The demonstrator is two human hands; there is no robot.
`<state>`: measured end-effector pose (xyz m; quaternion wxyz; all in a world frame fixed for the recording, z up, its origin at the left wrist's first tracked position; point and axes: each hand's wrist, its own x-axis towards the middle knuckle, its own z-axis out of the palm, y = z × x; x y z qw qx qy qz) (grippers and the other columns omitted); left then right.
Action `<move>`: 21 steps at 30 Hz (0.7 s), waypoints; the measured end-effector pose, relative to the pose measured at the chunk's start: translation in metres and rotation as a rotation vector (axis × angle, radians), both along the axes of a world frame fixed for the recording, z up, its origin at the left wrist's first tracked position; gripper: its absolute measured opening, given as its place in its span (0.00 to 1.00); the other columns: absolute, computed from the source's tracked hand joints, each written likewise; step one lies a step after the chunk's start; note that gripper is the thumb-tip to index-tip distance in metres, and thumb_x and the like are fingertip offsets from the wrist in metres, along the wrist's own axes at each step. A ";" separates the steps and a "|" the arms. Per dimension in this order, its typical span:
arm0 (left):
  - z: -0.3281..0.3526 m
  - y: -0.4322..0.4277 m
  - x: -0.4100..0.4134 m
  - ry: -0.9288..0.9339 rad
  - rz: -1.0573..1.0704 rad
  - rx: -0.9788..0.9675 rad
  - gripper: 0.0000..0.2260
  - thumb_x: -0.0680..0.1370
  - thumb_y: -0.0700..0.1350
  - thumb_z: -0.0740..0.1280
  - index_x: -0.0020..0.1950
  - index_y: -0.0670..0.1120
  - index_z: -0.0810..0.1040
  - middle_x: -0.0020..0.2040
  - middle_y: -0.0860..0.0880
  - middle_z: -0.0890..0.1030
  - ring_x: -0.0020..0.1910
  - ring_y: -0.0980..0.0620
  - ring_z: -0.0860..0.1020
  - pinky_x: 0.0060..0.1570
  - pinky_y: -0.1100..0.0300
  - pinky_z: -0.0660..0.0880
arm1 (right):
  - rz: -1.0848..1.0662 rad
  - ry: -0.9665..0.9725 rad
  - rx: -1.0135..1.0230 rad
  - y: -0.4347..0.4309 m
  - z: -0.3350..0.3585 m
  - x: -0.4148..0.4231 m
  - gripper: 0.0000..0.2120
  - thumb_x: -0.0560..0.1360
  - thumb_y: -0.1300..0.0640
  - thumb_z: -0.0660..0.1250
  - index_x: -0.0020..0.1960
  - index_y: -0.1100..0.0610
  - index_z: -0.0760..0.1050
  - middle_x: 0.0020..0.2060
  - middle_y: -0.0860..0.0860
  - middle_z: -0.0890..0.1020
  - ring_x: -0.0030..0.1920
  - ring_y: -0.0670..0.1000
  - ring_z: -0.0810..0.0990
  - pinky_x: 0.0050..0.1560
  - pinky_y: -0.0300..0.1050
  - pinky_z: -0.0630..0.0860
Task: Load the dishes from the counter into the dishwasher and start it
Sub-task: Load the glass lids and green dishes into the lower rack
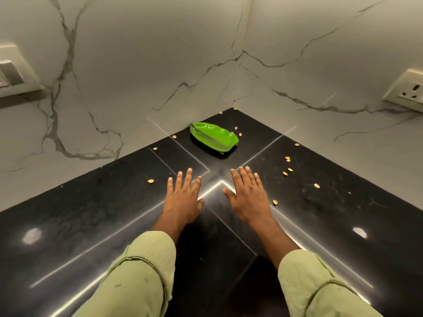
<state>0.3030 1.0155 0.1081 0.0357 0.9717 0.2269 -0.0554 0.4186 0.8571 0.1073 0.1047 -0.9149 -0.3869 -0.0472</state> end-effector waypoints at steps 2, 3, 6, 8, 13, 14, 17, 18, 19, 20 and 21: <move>0.000 0.017 0.020 0.005 -0.006 -0.020 0.33 0.83 0.59 0.55 0.82 0.51 0.43 0.81 0.44 0.38 0.79 0.40 0.39 0.76 0.39 0.41 | -0.007 0.003 -0.011 0.016 0.001 0.012 0.41 0.73 0.33 0.34 0.80 0.53 0.52 0.79 0.55 0.55 0.79 0.54 0.48 0.77 0.52 0.42; -0.001 0.025 0.031 0.010 -0.013 -0.043 0.33 0.83 0.59 0.56 0.82 0.51 0.43 0.81 0.44 0.38 0.79 0.40 0.39 0.77 0.39 0.42 | -0.009 0.008 -0.026 0.024 -0.001 0.020 0.41 0.73 0.33 0.33 0.80 0.53 0.51 0.79 0.55 0.55 0.79 0.54 0.47 0.77 0.51 0.42; -0.008 0.040 0.050 0.055 -0.029 -0.069 0.35 0.82 0.58 0.58 0.82 0.51 0.42 0.81 0.44 0.36 0.79 0.39 0.39 0.77 0.40 0.42 | -0.021 0.013 -0.040 0.043 -0.008 0.035 0.41 0.74 0.33 0.35 0.79 0.54 0.53 0.78 0.55 0.57 0.79 0.54 0.49 0.78 0.53 0.45; -0.013 0.051 0.061 0.070 -0.024 -0.088 0.36 0.82 0.58 0.60 0.82 0.51 0.42 0.81 0.44 0.36 0.79 0.39 0.39 0.76 0.40 0.42 | -0.017 0.022 -0.044 0.055 -0.014 0.044 0.40 0.75 0.33 0.36 0.79 0.54 0.55 0.78 0.56 0.58 0.79 0.55 0.51 0.78 0.53 0.46; -0.025 0.066 0.073 0.092 0.012 -0.161 0.40 0.79 0.57 0.66 0.82 0.51 0.43 0.81 0.44 0.37 0.79 0.39 0.39 0.76 0.39 0.43 | 0.045 0.043 -0.099 0.078 -0.028 0.060 0.40 0.75 0.34 0.37 0.79 0.55 0.55 0.78 0.57 0.58 0.79 0.55 0.51 0.77 0.53 0.46; -0.029 0.068 0.074 0.108 0.026 -0.179 0.42 0.78 0.57 0.68 0.82 0.52 0.43 0.81 0.44 0.37 0.79 0.38 0.39 0.76 0.38 0.44 | 0.060 0.044 -0.106 0.082 -0.030 0.061 0.40 0.74 0.34 0.36 0.79 0.55 0.55 0.78 0.57 0.58 0.79 0.56 0.51 0.77 0.53 0.45; -0.036 0.082 0.085 0.196 0.089 -0.299 0.47 0.75 0.55 0.73 0.82 0.52 0.43 0.81 0.45 0.37 0.79 0.37 0.39 0.75 0.35 0.48 | 0.112 0.058 -0.129 0.098 -0.033 0.071 0.40 0.74 0.35 0.36 0.79 0.55 0.54 0.78 0.57 0.58 0.79 0.56 0.51 0.77 0.52 0.44; -0.036 0.087 0.091 0.223 0.109 -0.351 0.48 0.74 0.54 0.75 0.82 0.52 0.44 0.81 0.45 0.37 0.79 0.37 0.40 0.75 0.34 0.50 | 0.126 0.057 -0.141 0.104 -0.034 0.077 0.38 0.75 0.36 0.38 0.79 0.55 0.54 0.78 0.57 0.57 0.79 0.56 0.50 0.77 0.52 0.44; -0.036 0.090 0.097 0.253 0.116 -0.392 0.49 0.73 0.53 0.76 0.82 0.52 0.45 0.81 0.46 0.38 0.79 0.37 0.40 0.74 0.32 0.51 | 0.136 0.055 -0.146 0.109 -0.034 0.084 0.35 0.78 0.38 0.43 0.79 0.55 0.54 0.78 0.57 0.57 0.79 0.56 0.50 0.77 0.52 0.44; -0.035 0.092 0.104 0.283 0.123 -0.425 0.49 0.72 0.51 0.77 0.82 0.53 0.45 0.81 0.47 0.38 0.79 0.38 0.40 0.73 0.30 0.52 | 0.151 0.055 -0.151 0.114 -0.034 0.092 0.32 0.80 0.41 0.49 0.79 0.56 0.54 0.78 0.57 0.57 0.79 0.56 0.50 0.77 0.53 0.44; -0.033 0.095 0.109 0.306 0.134 -0.446 0.51 0.71 0.50 0.78 0.82 0.53 0.45 0.81 0.47 0.38 0.79 0.38 0.40 0.72 0.29 0.51 | 0.163 0.052 -0.152 0.119 -0.033 0.099 0.31 0.81 0.44 0.54 0.79 0.56 0.54 0.78 0.57 0.57 0.79 0.56 0.50 0.77 0.53 0.45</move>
